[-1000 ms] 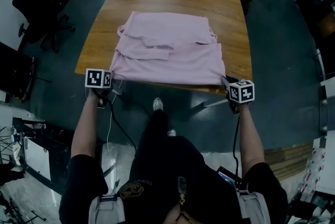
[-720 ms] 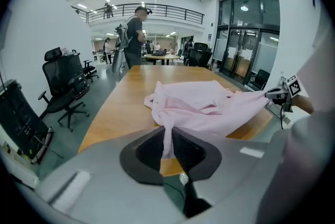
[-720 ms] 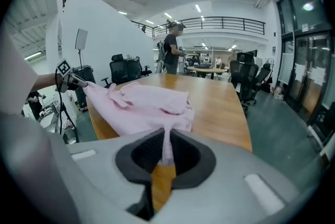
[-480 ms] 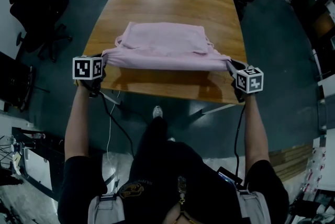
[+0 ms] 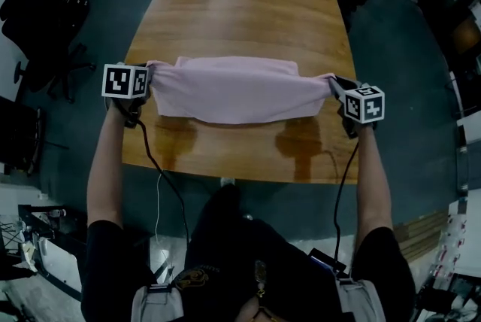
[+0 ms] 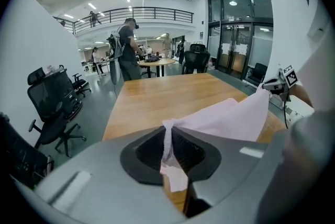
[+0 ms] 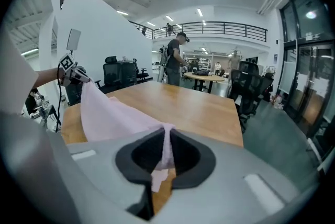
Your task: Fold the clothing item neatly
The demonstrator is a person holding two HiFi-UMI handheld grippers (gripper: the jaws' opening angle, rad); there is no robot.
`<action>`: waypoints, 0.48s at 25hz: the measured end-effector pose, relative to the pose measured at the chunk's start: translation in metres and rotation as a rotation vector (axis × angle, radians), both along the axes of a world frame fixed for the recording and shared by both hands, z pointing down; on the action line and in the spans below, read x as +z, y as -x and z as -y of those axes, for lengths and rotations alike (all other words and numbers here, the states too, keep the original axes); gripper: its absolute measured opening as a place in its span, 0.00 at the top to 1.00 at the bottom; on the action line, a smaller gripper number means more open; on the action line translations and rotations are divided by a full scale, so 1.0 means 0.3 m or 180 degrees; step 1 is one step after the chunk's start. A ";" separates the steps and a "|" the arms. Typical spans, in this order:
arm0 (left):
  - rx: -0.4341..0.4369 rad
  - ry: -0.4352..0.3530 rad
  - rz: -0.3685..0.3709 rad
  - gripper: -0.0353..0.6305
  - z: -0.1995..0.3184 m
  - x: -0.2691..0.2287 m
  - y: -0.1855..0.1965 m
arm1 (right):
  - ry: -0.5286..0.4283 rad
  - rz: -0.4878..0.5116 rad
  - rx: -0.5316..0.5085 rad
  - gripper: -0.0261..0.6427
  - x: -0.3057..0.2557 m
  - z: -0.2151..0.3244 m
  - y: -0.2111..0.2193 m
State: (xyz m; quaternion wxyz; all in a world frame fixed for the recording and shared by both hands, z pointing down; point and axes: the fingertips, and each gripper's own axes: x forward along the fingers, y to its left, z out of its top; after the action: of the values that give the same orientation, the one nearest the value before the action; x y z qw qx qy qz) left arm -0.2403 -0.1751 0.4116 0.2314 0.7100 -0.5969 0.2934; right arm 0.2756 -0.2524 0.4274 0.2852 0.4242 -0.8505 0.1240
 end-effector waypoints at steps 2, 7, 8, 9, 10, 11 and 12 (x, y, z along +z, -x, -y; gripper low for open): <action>0.0016 0.0108 0.0012 0.89 0.103 0.038 0.012 | 0.0090 -0.0079 -0.0004 0.92 0.037 0.096 0.012; 0.0064 0.0459 0.0064 0.89 0.318 0.195 0.058 | 0.0426 -0.0251 0.0066 0.92 0.181 0.292 0.062; 0.0069 0.0550 0.0082 0.89 0.351 0.234 0.069 | 0.0495 -0.0269 0.0091 0.92 0.214 0.324 0.073; 0.0070 0.0638 0.0100 0.89 0.379 0.275 0.078 | 0.0559 -0.0284 0.0115 0.92 0.249 0.352 0.082; 0.0069 0.0718 0.0114 0.89 0.403 0.317 0.085 | 0.0619 -0.0300 0.0138 0.92 0.283 0.377 0.088; 0.0069 0.0786 0.0125 0.89 0.424 0.356 0.088 | 0.0668 -0.0320 0.0158 0.91 0.313 0.402 0.091; 0.0069 0.0839 0.0132 0.88 0.443 0.393 0.090 | 0.0704 -0.0343 0.0174 0.91 0.341 0.427 0.092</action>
State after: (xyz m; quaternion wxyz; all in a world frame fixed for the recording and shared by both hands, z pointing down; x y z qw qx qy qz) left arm -0.2673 -0.3081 0.5294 0.3070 0.6737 -0.5500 0.3864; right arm 0.2481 -0.3806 0.5297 0.3719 0.4192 -0.8033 0.2018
